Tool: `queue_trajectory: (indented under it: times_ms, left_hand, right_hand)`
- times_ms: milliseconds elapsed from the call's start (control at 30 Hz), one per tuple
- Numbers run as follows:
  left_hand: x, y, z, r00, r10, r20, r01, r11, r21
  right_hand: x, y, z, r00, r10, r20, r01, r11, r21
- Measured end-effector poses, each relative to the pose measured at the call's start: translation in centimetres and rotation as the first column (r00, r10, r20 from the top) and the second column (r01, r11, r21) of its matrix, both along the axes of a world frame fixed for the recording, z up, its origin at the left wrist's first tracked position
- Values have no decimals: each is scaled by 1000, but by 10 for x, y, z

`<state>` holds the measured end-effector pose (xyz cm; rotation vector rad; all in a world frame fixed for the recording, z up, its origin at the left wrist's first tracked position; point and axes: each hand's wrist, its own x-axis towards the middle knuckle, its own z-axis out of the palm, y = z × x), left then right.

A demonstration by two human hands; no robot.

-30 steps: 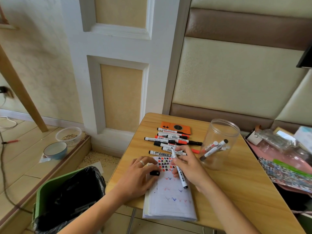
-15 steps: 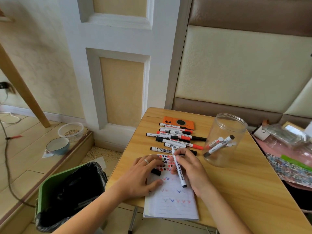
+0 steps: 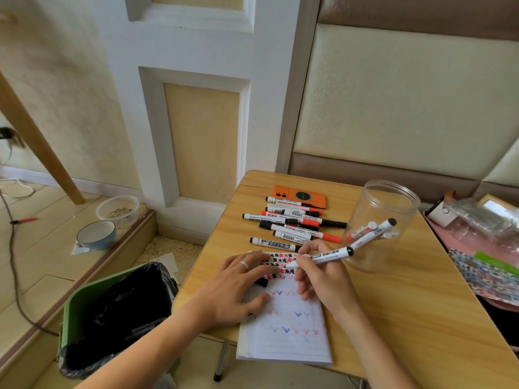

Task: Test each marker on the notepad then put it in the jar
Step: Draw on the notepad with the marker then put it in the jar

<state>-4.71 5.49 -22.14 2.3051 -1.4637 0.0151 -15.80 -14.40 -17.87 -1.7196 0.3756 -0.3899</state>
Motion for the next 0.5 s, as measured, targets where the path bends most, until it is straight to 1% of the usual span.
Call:
queue_trajectory:
  times_ms: [67, 267, 367, 500]
  left_hand:
    - [0, 0, 1, 1000, 1, -2, -1, 1000, 2]
    - [-1, 0, 3, 1000, -8, -6, 8, 1000, 22]
    - [-1, 0, 2, 1000, -9, 17, 8, 999, 54]
    - [-2, 0, 3, 1000, -4, 27, 2, 997, 74]
  right_hand:
    - [1, 1, -1, 999, -13, -33, 12, 1000, -29]
    - [5, 8, -4, 989, -116, -90, 96, 975, -199]
    - [7, 12, -5, 984, -150, -99, 125, 966, -225]
    - [6, 13, -4, 982, -157, -103, 131, 965, -227]
